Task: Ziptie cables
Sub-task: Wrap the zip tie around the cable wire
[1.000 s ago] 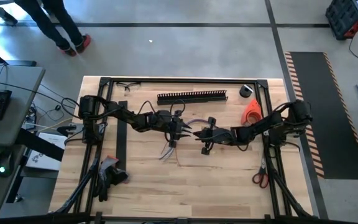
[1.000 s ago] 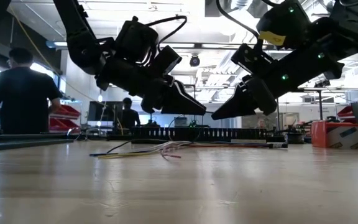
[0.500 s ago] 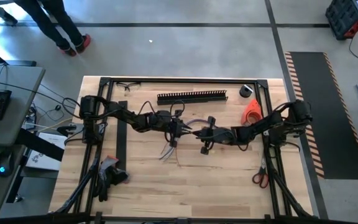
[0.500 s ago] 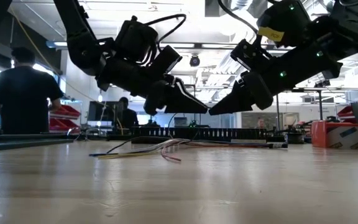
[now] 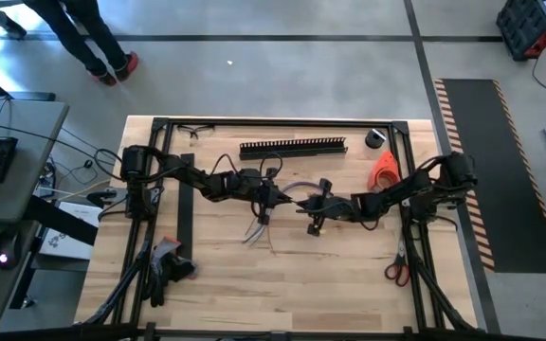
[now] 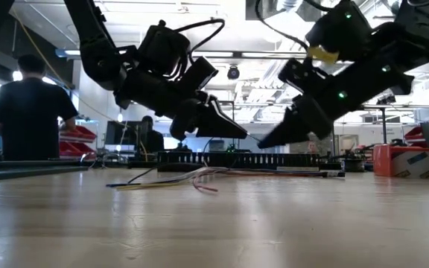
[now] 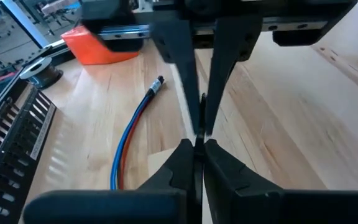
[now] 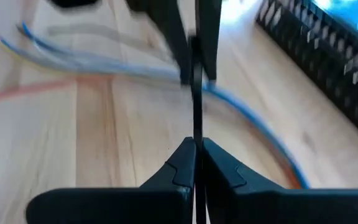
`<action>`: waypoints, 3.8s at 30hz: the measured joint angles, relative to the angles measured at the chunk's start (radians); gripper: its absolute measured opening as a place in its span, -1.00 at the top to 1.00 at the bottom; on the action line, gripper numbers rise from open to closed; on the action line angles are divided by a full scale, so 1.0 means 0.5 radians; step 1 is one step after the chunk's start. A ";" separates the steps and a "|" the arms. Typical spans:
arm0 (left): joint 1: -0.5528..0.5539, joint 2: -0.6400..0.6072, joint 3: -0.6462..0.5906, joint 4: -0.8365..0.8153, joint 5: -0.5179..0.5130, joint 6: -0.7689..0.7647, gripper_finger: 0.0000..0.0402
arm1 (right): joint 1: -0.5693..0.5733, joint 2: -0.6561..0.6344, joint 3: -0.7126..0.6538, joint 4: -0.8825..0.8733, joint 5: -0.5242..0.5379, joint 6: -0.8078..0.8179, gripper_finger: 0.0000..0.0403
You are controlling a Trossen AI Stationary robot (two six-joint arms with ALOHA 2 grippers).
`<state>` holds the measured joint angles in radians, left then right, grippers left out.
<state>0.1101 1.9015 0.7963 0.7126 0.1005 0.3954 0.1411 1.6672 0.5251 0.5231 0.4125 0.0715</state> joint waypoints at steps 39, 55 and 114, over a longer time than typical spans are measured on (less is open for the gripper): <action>0.043 -0.008 -0.002 -0.119 0.086 -0.002 0.99 | 1.077 -0.821 -0.028 -1.812 0.593 1.508 0.82; 0.027 -0.008 -0.002 -0.114 0.093 -0.048 0.99 | 0.115 -0.103 0.050 -0.052 0.239 -0.533 0.10; 0.022 -0.005 -0.002 -0.172 0.090 -0.070 0.98 | 0.153 -0.086 -0.008 -0.057 0.266 -0.205 0.10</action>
<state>0.1211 1.8992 0.7956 0.6266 0.1455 0.3603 0.2174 1.6241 0.5211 0.4948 0.5455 -0.0308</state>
